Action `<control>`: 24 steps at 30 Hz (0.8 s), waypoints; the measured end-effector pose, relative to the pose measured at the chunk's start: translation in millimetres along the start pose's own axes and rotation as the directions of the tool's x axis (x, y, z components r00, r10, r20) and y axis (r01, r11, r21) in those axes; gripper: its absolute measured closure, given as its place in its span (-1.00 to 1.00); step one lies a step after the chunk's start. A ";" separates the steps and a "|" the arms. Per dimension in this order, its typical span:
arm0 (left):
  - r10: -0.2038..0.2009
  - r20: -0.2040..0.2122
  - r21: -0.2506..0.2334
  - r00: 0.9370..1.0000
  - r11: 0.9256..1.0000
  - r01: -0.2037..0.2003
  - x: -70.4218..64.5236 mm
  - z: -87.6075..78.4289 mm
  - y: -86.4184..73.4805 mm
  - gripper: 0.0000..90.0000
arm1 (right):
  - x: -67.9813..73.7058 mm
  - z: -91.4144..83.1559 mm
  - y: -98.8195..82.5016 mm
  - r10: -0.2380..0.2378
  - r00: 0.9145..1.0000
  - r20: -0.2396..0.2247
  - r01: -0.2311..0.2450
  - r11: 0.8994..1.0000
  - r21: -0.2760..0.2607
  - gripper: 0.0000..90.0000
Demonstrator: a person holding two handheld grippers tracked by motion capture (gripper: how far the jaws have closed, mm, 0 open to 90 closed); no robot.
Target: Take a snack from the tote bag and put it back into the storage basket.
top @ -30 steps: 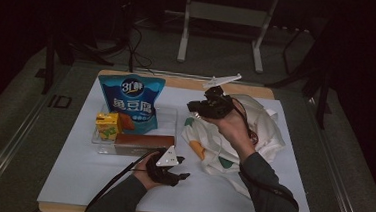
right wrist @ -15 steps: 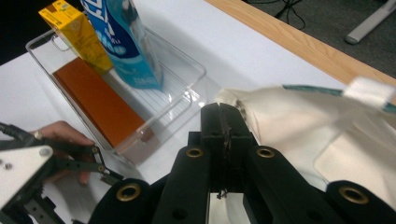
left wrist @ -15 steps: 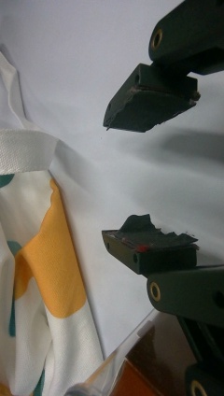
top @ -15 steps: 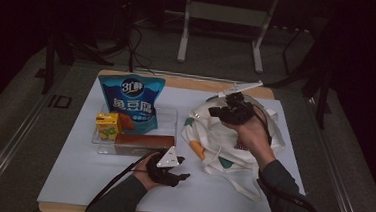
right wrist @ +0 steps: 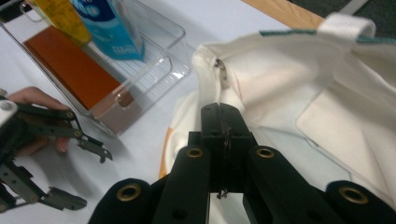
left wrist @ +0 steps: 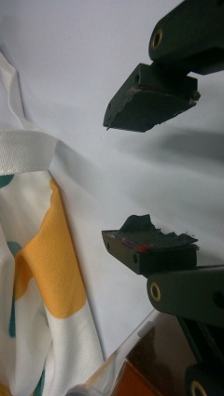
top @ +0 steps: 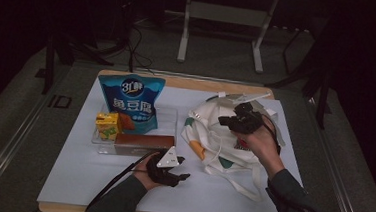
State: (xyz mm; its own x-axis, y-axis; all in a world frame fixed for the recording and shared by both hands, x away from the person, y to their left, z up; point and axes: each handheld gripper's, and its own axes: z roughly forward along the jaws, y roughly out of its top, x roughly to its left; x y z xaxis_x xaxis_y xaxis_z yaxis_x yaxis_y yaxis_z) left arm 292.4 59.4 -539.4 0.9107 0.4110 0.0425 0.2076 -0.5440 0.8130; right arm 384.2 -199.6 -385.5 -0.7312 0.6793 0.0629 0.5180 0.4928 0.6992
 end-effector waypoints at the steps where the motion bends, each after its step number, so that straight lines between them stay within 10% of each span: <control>1: 0.000 0.000 0.000 1.000 1.000 0.000 0.0 0.0 0.0 -0.11 | -1.1 -0.4 -2.1 0.002 1.000 0.001 -0.002 1.000 0.001 1.00; 24: 0.008 -0.003 0.006 1.000 1.000 -0.008 -0.7 0.5 0.3 -0.12 | -19.6 0.6 -36.0 -0.038 0.993 0.109 0.023 0.991 0.131 0.61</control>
State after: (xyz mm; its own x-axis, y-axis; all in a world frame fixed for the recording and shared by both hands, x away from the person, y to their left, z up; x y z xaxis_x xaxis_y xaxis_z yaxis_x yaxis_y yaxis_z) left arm 292.0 58.6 -539.5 0.9112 0.4089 0.0503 0.2028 -0.5514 0.8092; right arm 380.1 -230.3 -412.3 -0.6974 0.7154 -0.0416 0.5546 0.5756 0.6009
